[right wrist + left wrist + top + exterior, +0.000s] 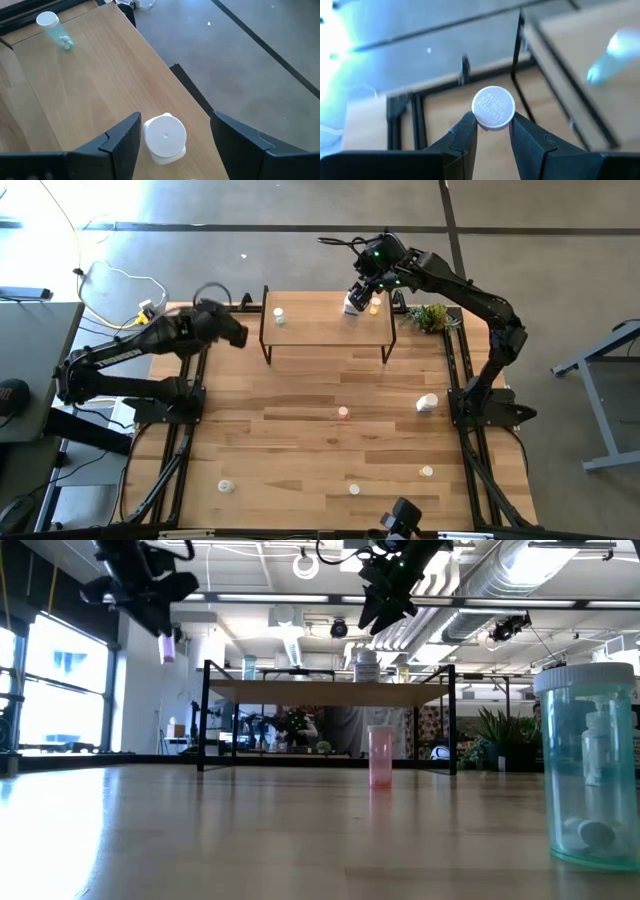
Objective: Pick and place medicine bottles onto shelf by color
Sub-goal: Put the violet pill bottle on the shelf
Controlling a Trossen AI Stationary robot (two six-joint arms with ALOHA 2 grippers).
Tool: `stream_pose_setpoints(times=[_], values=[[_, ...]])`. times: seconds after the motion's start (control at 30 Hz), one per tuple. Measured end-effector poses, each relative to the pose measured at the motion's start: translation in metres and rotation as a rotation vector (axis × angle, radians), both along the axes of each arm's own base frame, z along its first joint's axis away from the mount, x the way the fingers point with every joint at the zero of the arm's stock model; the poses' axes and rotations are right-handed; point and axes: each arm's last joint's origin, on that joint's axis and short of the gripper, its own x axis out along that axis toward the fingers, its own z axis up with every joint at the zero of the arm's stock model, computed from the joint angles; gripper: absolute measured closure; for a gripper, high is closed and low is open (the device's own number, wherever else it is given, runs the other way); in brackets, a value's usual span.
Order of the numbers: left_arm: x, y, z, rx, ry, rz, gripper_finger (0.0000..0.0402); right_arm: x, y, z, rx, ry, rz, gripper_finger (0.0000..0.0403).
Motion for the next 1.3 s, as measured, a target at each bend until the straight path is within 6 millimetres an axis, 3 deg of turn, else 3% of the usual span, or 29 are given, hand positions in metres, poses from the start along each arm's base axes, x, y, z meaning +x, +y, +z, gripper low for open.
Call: stream_pose_setpoints(times=[0.23, 0.5, 0.87, 1.3], values=[[0.009, 0.029, 0.046, 0.116, -0.072, -0.122, 0.0307, 0.0, 0.0, 0.0, 0.0, -0.001, 0.0, 0.0174], [0.048, 0.065, 0.068, 0.118, -0.101, -0.391, 0.0307, 0.0, 0.0, 0.0, 0.014, -0.012, -0.019, 0.0174], [0.107, 0.112, 0.052, 0.012, 0.001, -0.526, 0.0307, 0.0, 0.0, 0.0, 0.013, -0.011, -0.02, 0.0174], [0.133, 0.144, 0.011, -0.126, 0.07, -0.489, 0.0307, -0.001, -0.002, 0.0, -0.007, 0.0, -0.08, 0.0174]])
